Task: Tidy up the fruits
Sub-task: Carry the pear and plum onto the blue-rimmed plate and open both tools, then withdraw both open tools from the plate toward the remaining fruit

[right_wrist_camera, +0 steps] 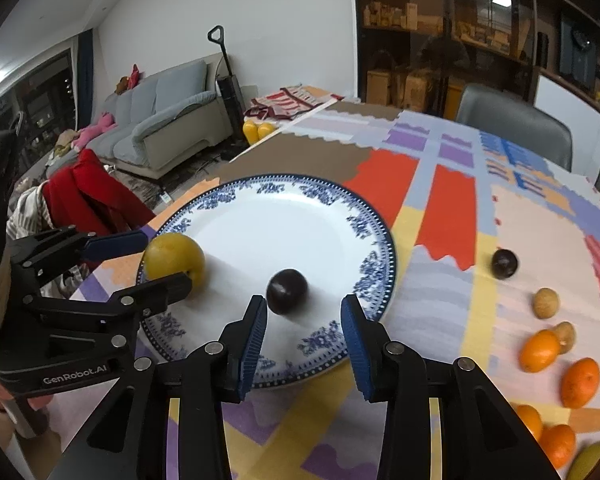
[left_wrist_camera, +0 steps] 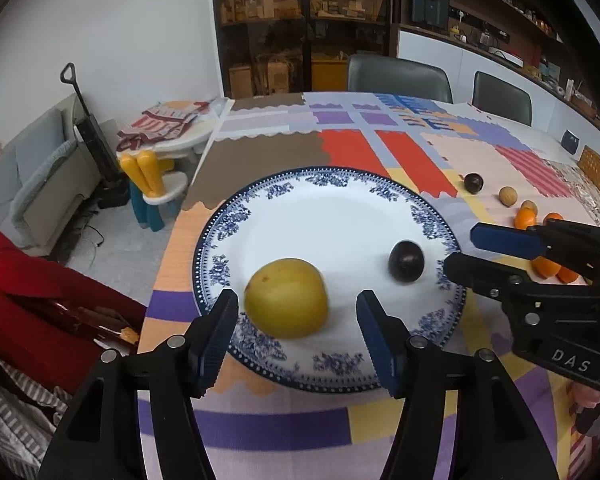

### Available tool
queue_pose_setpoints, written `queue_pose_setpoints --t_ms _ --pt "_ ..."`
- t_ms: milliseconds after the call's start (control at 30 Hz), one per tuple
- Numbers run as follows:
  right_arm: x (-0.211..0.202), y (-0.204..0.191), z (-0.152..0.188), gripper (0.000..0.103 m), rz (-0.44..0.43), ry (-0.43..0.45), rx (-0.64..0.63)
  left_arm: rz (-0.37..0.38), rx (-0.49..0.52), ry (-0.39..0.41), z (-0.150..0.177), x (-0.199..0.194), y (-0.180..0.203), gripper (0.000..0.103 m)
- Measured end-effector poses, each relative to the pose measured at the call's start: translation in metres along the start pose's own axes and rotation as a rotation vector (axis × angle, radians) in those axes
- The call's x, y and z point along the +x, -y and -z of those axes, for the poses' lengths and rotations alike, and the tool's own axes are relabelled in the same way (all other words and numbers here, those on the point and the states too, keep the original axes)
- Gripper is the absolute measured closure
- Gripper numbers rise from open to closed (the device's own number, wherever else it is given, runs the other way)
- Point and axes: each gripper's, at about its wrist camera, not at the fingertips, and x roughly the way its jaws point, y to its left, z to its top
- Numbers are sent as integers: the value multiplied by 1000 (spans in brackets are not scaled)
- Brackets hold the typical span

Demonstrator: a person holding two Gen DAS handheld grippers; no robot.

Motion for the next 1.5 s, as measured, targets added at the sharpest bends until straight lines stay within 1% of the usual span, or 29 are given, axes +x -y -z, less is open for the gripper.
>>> queue_pose_setpoints --t_ms 33,133,167,233,367,400,467,633,733,767,900,967,1100,1367,1500 --pt "-5 0 1 63 5 7 0 -2 0 11 1 -6 2 42" --pt "-22 0 5 63 18 30 -4 -2 -3 48 2 -24 11 31" --pt "-30 0 7 62 22 43 -2 0 -2 61 2 -30 13 30" --pt "-46 2 11 53 32 64 7 -7 2 85 3 -43 20 29" --pt "-76 6 20 51 66 113 13 -3 23 137 4 -68 37 21" --pt "-87 8 23 47 82 129 19 -4 28 148 4 -74 41 21" --pt "-103 12 28 41 104 158 30 -2 41 173 4 -86 51 18" --pt "-141 24 40 32 184 213 50 10 62 230 3 -109 75 15" --pt "-160 33 47 28 227 239 70 40 69 248 2 -116 92 11" --pt "-166 38 50 26 242 247 80 44 73 252 1 -117 98 11" --pt "-185 52 58 25 292 264 113 61 92 260 -2 -118 119 7" --pt "-195 61 64 24 333 273 133 60 109 268 -3 -118 130 4" --pt "-207 77 76 21 384 281 168 67 148 277 -5 -113 149 3" --pt "-212 109 97 21 460 246 249 95 195 245 -7 -92 176 3" --pt "-207 125 107 21 475 215 293 114 226 216 -9 -74 187 3"
